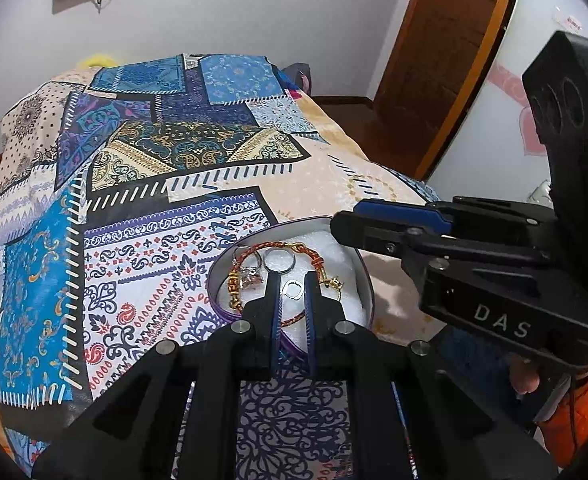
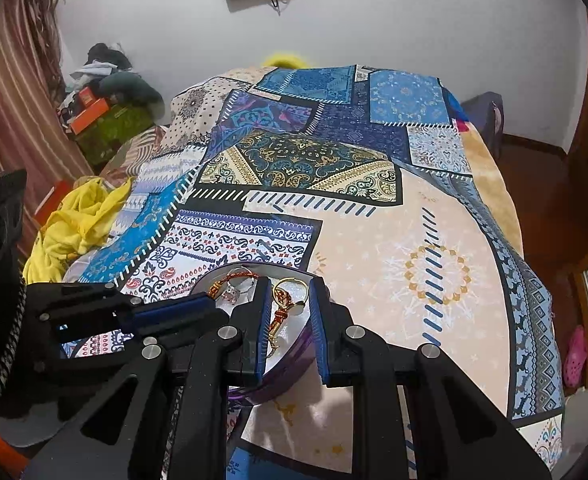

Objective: Organize jewelry

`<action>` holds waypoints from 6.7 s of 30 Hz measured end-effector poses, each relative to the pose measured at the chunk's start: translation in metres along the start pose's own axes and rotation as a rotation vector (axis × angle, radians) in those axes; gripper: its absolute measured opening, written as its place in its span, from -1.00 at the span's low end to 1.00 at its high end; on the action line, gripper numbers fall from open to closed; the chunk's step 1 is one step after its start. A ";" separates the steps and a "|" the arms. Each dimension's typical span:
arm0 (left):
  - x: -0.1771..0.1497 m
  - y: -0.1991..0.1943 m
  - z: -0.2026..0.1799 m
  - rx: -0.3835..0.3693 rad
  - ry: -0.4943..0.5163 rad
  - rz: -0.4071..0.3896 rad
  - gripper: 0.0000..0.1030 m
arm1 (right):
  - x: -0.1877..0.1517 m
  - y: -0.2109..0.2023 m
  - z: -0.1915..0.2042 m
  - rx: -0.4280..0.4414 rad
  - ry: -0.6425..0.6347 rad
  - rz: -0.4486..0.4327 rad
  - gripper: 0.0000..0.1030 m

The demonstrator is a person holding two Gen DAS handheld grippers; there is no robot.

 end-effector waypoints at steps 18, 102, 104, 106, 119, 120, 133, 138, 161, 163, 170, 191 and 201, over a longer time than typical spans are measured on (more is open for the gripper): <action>0.004 -0.027 0.000 0.049 -0.001 -0.035 -0.78 | 0.004 -0.030 0.007 -0.033 -0.010 -0.047 -0.50; -0.100 -0.039 -0.029 0.048 0.030 0.111 -0.63 | -0.105 -0.051 0.042 -0.082 -0.117 -0.021 -0.85; -0.099 -0.038 -0.029 0.054 0.030 0.108 -0.65 | -0.104 -0.050 0.043 -0.079 -0.117 -0.023 -0.85; -0.099 -0.037 -0.028 0.056 0.028 0.107 -0.76 | -0.102 -0.051 0.045 -0.075 -0.118 -0.028 -0.85; -0.083 -0.062 -0.023 0.050 0.018 0.024 -0.83 | -0.081 -0.062 0.055 -0.077 -0.161 -0.081 -0.85; -0.080 -0.064 -0.021 0.051 0.015 0.016 -0.83 | -0.079 -0.063 0.055 -0.078 -0.159 -0.087 -0.85; -0.045 -0.077 -0.011 0.066 0.006 -0.075 -0.83 | -0.045 -0.072 0.048 -0.094 -0.147 -0.163 -0.85; -0.030 -0.075 -0.011 0.067 0.014 -0.102 -0.83 | -0.033 -0.073 0.050 -0.096 -0.163 -0.188 -0.85; 0.006 -0.028 0.001 0.056 -0.010 -0.088 -0.83 | 0.003 -0.021 0.024 -0.073 -0.110 -0.133 -0.85; 0.005 -0.022 0.000 0.047 -0.012 -0.076 -0.83 | 0.002 -0.018 0.024 -0.076 -0.112 -0.118 -0.85; 0.000 -0.011 0.000 0.034 -0.012 -0.043 -0.83 | -0.002 -0.005 0.015 -0.062 -0.078 -0.057 -0.85; 0.010 -0.083 0.005 0.066 -0.041 -0.154 -0.67 | 0.009 -0.072 0.034 -0.027 -0.060 -0.160 -0.69; 0.023 -0.220 -0.019 0.157 -0.042 -0.452 -0.41 | 0.013 -0.187 0.087 -0.091 -0.161 -0.459 -0.68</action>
Point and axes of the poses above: each gripper's, at about its wrist camera, not at the fingertips, and y roughly the way its jaws point, z to its left, x to its top, the point moved 5 cm from there along y, roughly the way its jaws point, and after that the axes turned 6 degrees about x, right-handed, at the moved point
